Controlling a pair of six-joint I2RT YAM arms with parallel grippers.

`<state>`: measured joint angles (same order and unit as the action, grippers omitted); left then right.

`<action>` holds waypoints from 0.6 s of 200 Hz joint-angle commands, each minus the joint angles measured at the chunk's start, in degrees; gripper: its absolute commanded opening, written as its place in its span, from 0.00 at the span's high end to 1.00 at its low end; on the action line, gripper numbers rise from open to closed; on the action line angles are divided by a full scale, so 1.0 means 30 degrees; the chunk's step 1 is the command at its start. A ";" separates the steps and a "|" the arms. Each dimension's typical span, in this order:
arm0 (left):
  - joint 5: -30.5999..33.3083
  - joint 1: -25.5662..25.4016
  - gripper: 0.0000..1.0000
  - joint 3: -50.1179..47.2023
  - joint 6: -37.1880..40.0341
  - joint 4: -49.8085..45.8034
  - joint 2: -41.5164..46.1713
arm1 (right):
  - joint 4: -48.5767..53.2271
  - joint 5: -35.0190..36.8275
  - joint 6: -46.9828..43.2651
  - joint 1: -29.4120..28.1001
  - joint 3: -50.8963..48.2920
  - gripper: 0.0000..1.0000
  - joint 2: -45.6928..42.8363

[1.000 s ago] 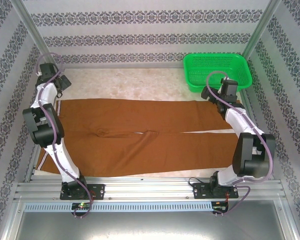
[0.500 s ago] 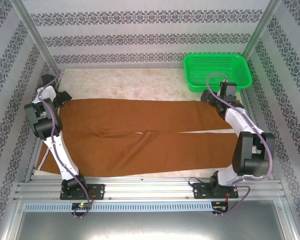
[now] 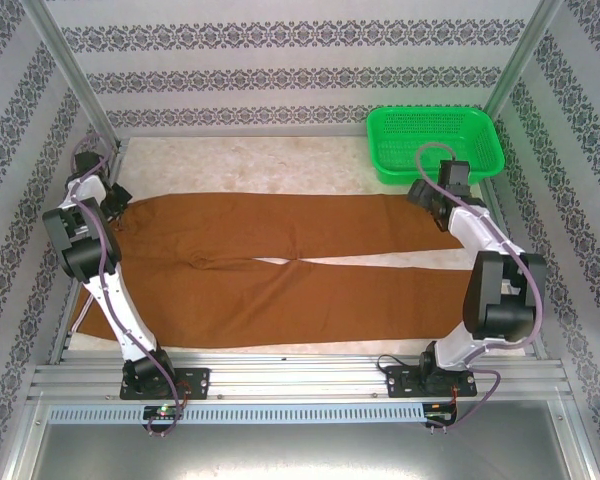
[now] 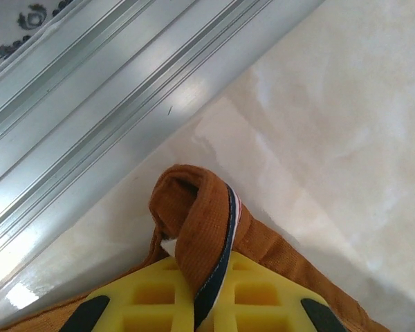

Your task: Roll up the long pants

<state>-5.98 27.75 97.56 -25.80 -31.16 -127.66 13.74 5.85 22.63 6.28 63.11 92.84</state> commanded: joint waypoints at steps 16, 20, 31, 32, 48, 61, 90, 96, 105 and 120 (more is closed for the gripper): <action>0.0445 -0.0203 1.00 -0.1763 0.0506 -0.0608 0.0744 | 0.5297 0.3604 0.1462 0.1375 0.3865 0.07 0.2744; 0.0462 -0.0197 1.00 -0.1771 0.0525 -0.0654 0.0672 | 0.5679 0.3615 0.1539 0.1526 0.4118 0.07 0.2980; 0.0359 -0.0266 1.00 -0.1592 0.0640 -0.0858 0.0528 | 0.6617 0.3090 0.1621 0.1981 0.4696 0.08 0.3652; 0.0341 -0.0275 1.00 -0.1573 0.0636 -0.0876 0.0505 | 0.6732 0.3046 0.1623 0.2009 0.4764 0.08 0.3712; 0.0388 -0.0552 1.00 -0.1365 0.0859 -0.0974 0.0523 | 0.8314 0.2398 0.1147 0.2294 0.5603 0.09 0.4868; 0.0447 -0.0759 1.00 -0.1071 0.0943 -0.1147 0.0493 | 0.9436 0.2390 0.0714 0.2358 0.6142 0.12 0.5860; -0.0271 -0.0892 1.00 -0.0429 0.0926 -0.1230 0.0378 | 0.8842 0.1025 0.0542 0.2328 0.5810 0.27 0.6668; -0.0392 -0.0936 1.00 -0.0333 0.0919 -0.1241 0.0383 | 0.8590 0.0813 0.0549 0.2282 0.5770 0.40 0.6730; -0.0497 -0.0987 1.00 -0.0217 0.0907 -0.1188 0.0380 | 0.8321 0.0734 0.0391 0.2116 0.5882 0.61 0.6921; -0.0554 -0.1133 1.00 0.0012 0.0936 -0.1241 0.0291 | 0.8507 0.1105 0.0355 0.1880 0.6356 1.00 0.7455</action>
<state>-5.30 25.87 95.55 -24.25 -31.38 -125.73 38.15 9.69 24.32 13.21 80.31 113.54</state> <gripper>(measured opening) 0.093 0.365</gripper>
